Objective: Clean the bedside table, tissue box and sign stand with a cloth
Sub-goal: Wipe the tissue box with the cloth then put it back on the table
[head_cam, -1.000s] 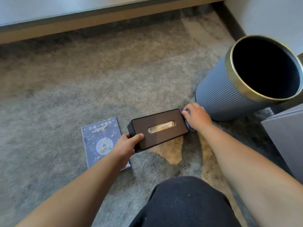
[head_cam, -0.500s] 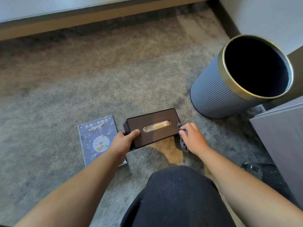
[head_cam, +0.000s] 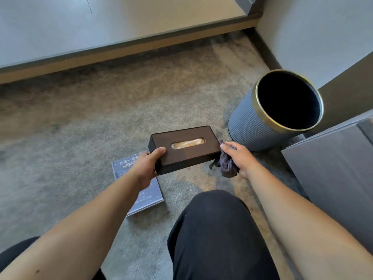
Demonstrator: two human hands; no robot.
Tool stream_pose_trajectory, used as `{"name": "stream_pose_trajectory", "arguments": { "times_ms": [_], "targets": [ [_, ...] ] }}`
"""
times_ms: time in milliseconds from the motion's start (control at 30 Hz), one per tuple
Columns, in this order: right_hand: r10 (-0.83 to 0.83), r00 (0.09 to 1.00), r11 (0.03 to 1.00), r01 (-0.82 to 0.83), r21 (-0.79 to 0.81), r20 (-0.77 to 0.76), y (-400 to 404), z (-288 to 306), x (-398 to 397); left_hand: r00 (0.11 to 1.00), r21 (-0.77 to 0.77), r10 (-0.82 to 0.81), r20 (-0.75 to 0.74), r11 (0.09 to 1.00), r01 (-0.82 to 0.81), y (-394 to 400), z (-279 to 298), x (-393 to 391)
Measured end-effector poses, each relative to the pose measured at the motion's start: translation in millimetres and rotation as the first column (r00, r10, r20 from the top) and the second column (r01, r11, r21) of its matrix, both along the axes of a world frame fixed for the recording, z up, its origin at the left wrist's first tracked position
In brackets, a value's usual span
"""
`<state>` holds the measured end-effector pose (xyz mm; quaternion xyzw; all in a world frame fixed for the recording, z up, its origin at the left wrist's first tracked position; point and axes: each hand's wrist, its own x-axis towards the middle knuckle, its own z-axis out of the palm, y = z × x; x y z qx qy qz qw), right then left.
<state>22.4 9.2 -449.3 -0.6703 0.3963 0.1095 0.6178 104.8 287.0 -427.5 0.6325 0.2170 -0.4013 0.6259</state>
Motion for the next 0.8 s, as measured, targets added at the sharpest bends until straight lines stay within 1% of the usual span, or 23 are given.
{"name": "stream_pose_trajectory", "arguments": {
  "times_ms": [67,233,367,467,567,633,667,700,733,800],
  "targets": [
    [-0.038,0.998,0.999,0.038,0.002,0.049,6,34,4,1.0,-0.024,0.006,-0.006,1.0,-0.006,6,31,5],
    [-0.146,0.982,0.987,0.136,0.091,0.116,23,137,13,0.999,-0.075,0.03,-0.045,0.997,-0.034,22,126,11],
    [-0.143,0.983,0.985,0.129,0.116,0.119,28,227,11,0.999,-0.064,-0.009,-0.045,0.998,0.006,32,212,16],
    [-0.148,0.981,0.985,0.135,0.105,0.125,33,296,2,0.998,-0.047,-0.02,-0.058,0.999,0.018,31,278,17],
    [-0.223,0.962,0.974,0.214,0.075,0.156,35,360,-11,0.996,-0.064,-0.039,-0.08,0.997,0.034,21,339,9],
    [-0.281,0.946,0.958,0.285,-0.002,0.159,35,400,-22,0.996,-0.074,-0.034,-0.086,0.997,0.028,8,377,-2],
    [-0.29,0.943,0.948,0.306,-0.083,0.165,35,419,-29,0.995,-0.079,-0.024,-0.092,0.997,0.017,0,395,-9],
    [-0.269,0.946,0.931,0.303,-0.205,0.179,36,438,-36,0.995,-0.087,-0.015,-0.098,0.996,0.006,-8,412,-16],
    [-0.219,0.955,0.894,0.278,-0.352,0.199,39,458,-45,0.995,-0.096,-0.012,-0.103,0.995,0.002,-17,428,-23],
    [-0.047,0.959,0.77,0.213,-0.602,0.28,51,498,-64,0.994,-0.105,-0.012,-0.113,0.994,0.0,-35,457,-37]
  ]
}}
